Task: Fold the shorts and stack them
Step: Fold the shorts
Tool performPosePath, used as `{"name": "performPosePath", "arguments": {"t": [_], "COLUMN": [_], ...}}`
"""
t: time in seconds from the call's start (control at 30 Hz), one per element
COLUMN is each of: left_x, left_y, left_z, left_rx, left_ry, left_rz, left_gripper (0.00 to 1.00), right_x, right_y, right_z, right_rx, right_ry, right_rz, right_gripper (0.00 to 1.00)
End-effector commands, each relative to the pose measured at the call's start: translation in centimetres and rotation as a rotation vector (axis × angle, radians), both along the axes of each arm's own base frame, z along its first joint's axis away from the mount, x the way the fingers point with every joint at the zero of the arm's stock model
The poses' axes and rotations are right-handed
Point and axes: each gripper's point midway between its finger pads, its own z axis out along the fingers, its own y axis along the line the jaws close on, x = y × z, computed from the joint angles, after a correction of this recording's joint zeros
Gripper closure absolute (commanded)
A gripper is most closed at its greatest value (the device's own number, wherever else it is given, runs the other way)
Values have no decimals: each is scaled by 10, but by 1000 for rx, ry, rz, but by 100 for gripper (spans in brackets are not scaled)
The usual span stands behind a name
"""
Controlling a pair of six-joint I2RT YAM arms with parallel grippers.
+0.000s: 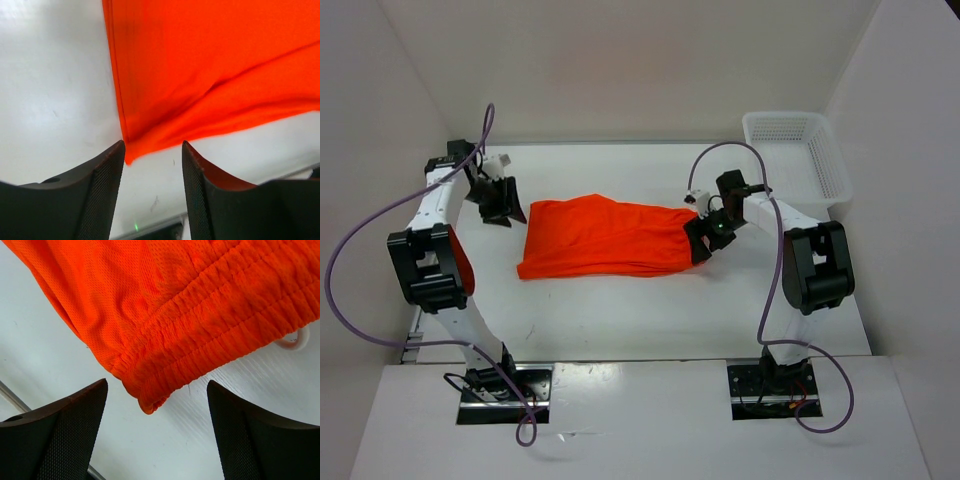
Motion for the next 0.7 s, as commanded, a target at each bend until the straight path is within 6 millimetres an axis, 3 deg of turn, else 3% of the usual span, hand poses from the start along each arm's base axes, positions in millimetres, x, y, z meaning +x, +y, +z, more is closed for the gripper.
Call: {"name": "performPosePath", "arguments": {"t": [0.0, 0.07, 0.13, 0.2, 0.33, 0.4, 0.5, 0.67], "left_x": [50, 75, 94, 111, 125, 133, 142, 150], "left_y": [3, 8, 3, -9, -18, -15, -7, 17], "left_z": [2, -9, -24, -25, -52, -55, -73, -87], "left_rx": [-34, 3, 43, 69, 127, 138, 175, 301], "left_ry": [-133, -162, -172, -203, -201, -218, -191, -182], "left_rz": [-18, -23, -46, -77, -97, -93, -79, -29], "left_gripper": [43, 43, 43, 43, 39, 39, 38, 38], "right_x": [13, 16, 23, 20, 15, 13, 16, 29], "right_y": [4, 1, -1, -3, -6, -4, -1, -4], "right_z": [14, 8, 6, -4, -16, -18, -19, -26], "right_rx": [94, 109, 100, 86, 69, 80, 98, 74], "right_ry": [-16, 14, 4, 28, 49, 60, 66, 53], "right_rz": [-44, -94, -144, -182, -237, -241, -259, -306], "right_gripper": [15, 14, 14, 14, 16, 17, 19, 25]}}
